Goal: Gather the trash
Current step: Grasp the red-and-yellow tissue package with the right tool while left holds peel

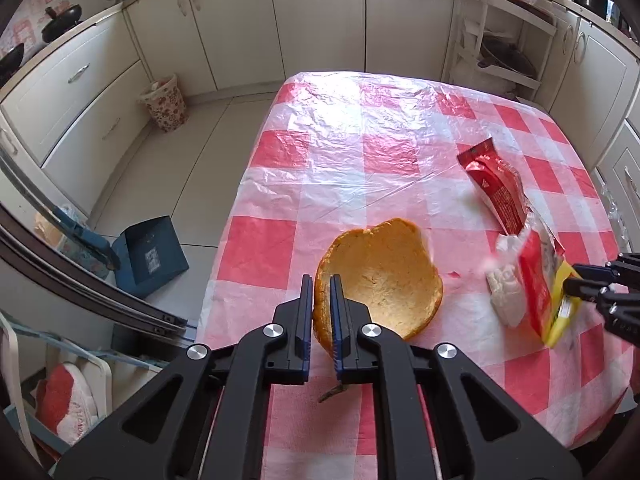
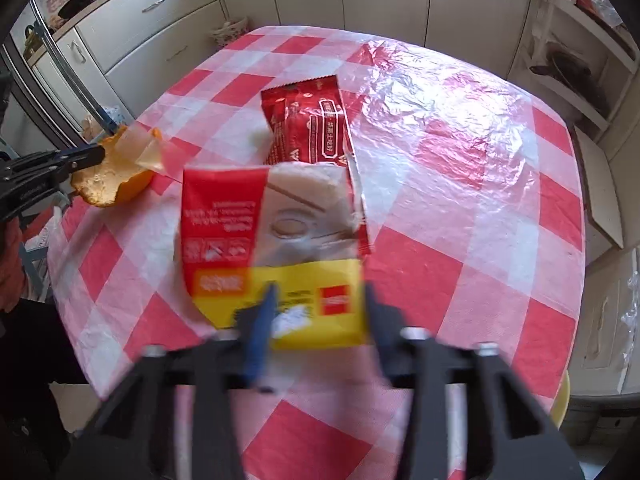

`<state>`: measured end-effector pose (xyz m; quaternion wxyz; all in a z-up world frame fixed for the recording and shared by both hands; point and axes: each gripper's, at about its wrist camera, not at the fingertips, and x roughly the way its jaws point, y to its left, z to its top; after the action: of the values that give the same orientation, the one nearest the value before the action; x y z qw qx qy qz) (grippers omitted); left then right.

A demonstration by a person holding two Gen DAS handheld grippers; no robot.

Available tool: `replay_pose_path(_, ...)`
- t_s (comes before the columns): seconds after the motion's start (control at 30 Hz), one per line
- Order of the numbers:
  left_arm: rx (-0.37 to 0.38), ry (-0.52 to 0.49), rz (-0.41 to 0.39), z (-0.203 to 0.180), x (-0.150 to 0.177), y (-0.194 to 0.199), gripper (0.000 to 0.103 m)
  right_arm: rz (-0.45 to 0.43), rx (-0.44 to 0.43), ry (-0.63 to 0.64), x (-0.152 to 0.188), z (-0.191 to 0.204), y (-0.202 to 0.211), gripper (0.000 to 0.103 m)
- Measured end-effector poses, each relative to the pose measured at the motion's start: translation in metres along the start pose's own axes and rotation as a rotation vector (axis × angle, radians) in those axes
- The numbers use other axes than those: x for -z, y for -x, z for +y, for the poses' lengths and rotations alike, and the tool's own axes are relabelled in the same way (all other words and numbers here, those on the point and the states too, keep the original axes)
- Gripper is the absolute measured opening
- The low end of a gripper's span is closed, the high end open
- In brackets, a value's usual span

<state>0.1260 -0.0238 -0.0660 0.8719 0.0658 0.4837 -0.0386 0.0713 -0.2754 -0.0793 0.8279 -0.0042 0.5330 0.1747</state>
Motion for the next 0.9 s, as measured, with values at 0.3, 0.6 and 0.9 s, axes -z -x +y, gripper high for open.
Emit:
replay_pose_path(0.3,0.064,0.102,0.102,0.016,0.007,-0.027,0.024,-0.028,-0.107,-0.098,-0.001,-0.016,0.019,0.025)
replay_pose_path(0.6,0.058,0.108,0.091,0.016,0.010,-0.031,0.031,0.013,0.016,0.042,0.005,0.019,-0.004,0.036)
replay_pose_path(0.9,0.140,0.086,0.007,0.010,0.004,-0.003,0.008,-0.122,-0.147,-0.017,-0.003,0.015,0.039,0.001)
